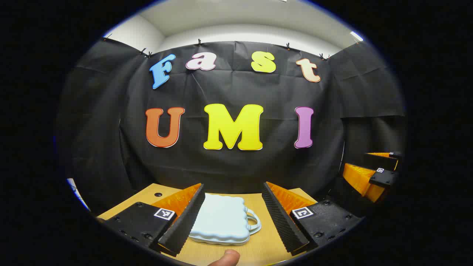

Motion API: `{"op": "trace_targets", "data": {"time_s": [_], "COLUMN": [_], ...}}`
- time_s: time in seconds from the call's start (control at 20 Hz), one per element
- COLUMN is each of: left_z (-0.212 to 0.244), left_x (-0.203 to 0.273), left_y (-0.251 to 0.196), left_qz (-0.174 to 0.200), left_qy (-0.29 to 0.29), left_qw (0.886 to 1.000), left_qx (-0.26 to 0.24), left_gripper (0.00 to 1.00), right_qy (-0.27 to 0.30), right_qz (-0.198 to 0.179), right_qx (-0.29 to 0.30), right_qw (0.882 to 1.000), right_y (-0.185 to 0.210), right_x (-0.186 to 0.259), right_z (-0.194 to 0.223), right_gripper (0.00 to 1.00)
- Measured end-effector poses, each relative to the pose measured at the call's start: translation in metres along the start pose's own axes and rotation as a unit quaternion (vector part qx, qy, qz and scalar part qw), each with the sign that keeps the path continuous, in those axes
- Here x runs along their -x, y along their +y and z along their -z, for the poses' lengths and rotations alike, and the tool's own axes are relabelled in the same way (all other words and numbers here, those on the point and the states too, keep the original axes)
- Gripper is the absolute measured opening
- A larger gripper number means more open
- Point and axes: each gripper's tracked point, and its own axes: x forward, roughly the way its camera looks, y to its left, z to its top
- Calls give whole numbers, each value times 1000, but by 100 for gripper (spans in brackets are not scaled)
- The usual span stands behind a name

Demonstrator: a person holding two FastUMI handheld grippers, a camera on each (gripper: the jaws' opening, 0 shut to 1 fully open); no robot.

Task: First open the suitcase, pack the skin care products into it, and then close the suitcase.

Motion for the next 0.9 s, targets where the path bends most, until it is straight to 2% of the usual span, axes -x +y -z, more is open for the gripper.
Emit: {"op": "trace_targets", "data": {"time_s": [0.55,0.9], "left_z": [-3,5], "left_x": [-13,-17], "left_y": [-1,-3], "left_qz": [-21,-25], "left_qy": [-10,-2], "left_qw": [1000,1000], "left_qx": [-8,-9], "left_gripper": [99,99], "right_qy": [1,7], "right_qz": [-37,-39], "right_qx": [8,8], "right_qw": [999,999], "right_y": [11,5], "right_x": [-6,-11], "right_z": [-7,-3], "right_gripper": [81,80]}}
